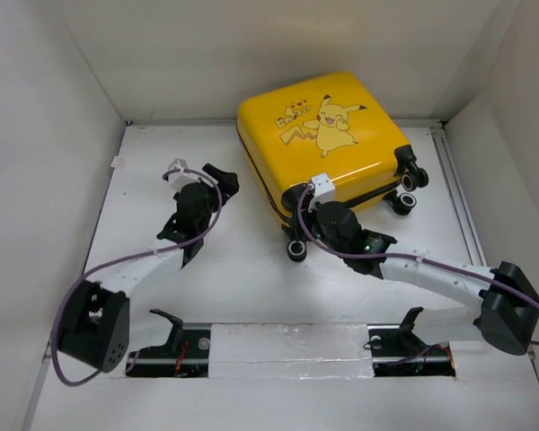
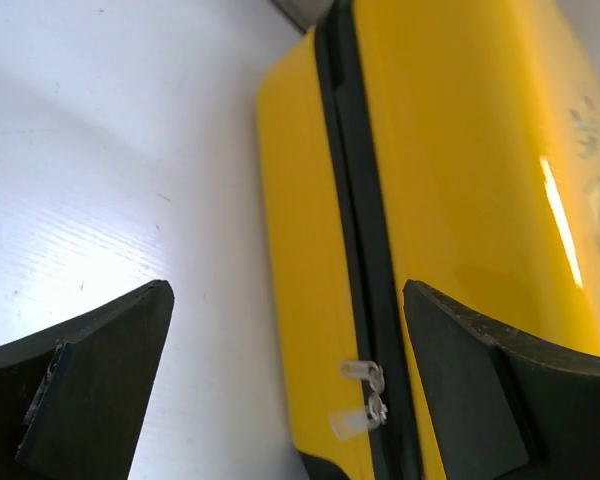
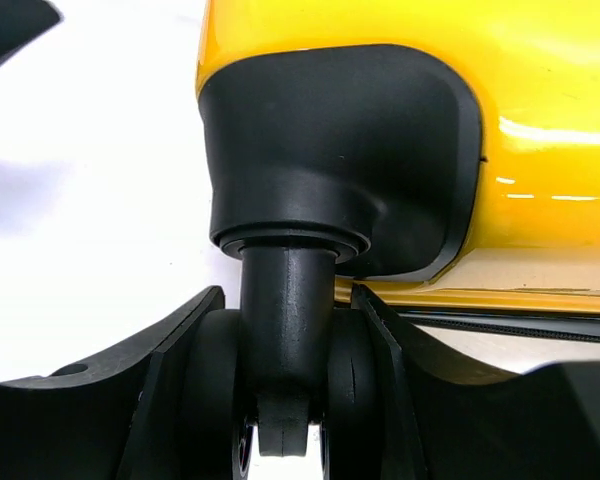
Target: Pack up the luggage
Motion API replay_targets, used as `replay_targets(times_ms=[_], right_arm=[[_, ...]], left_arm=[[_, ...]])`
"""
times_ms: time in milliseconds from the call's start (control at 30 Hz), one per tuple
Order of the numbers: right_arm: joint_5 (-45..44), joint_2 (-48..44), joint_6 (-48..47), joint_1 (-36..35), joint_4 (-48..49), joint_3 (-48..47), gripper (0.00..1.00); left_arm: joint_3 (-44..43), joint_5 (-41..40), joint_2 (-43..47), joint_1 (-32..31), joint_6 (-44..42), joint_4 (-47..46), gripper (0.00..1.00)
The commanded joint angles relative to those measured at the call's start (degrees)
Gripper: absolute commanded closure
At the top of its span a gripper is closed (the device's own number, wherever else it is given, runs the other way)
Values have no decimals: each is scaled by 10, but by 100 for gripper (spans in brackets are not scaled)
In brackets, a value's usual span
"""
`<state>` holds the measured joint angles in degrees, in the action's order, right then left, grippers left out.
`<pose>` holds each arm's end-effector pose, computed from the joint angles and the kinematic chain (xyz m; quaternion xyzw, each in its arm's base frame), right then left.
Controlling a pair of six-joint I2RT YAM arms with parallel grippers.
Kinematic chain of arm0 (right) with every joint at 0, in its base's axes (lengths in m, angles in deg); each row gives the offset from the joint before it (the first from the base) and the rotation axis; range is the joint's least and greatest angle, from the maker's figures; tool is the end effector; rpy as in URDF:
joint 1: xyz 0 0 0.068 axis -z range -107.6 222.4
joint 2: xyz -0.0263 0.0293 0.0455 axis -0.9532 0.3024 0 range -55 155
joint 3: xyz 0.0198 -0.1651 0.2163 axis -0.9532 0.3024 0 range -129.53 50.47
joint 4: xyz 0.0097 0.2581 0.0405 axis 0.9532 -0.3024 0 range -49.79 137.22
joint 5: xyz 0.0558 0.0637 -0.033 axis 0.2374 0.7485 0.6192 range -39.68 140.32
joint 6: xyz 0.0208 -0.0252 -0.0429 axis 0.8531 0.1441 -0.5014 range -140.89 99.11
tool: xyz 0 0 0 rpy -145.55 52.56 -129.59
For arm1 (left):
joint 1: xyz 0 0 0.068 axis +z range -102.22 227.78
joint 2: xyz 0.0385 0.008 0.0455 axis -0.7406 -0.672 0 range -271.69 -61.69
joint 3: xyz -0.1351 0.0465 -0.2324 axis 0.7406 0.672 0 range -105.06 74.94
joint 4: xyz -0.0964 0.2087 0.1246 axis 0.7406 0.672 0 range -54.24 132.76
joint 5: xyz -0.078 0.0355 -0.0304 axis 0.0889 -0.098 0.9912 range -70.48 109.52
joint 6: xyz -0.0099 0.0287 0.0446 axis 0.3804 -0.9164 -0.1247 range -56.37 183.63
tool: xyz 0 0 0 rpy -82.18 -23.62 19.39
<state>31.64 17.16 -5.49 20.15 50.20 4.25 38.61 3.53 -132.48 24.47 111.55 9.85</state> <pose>0.1835 0.2182 0.2697 -0.1749 0.8088 0.1909 0.5281 0.2575 -0.1002 0.2576 -0.2486 0.7139 -0.2906 0.5866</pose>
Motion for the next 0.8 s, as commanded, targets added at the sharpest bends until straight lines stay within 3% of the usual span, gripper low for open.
replay_targets(times_ms=[0,233,467,533,567,667,767], right_arm=[[78,3,0,-62,-1,-40,100],[91,41,-18,-150,51,-79,100],[67,72,-25,-236,62,-144,100],[62,61,-25,-252,62,-150,90],[62,55,-20,-266,71,-150,74],[50,33,-20,-287,77,-150,69],[44,18,-20,-310,77,-162,46]], left_arm=[[53,25,62,-6,13,-52,3],[101,96,207,-6,-25,27,0],[120,53,416,-6,4,145,0],[101,42,480,-6,4,166,0],[94,42,497,-6,-4,184,0],[71,53,538,-6,-9,196,0],[41,53,543,-6,-21,224,0]])
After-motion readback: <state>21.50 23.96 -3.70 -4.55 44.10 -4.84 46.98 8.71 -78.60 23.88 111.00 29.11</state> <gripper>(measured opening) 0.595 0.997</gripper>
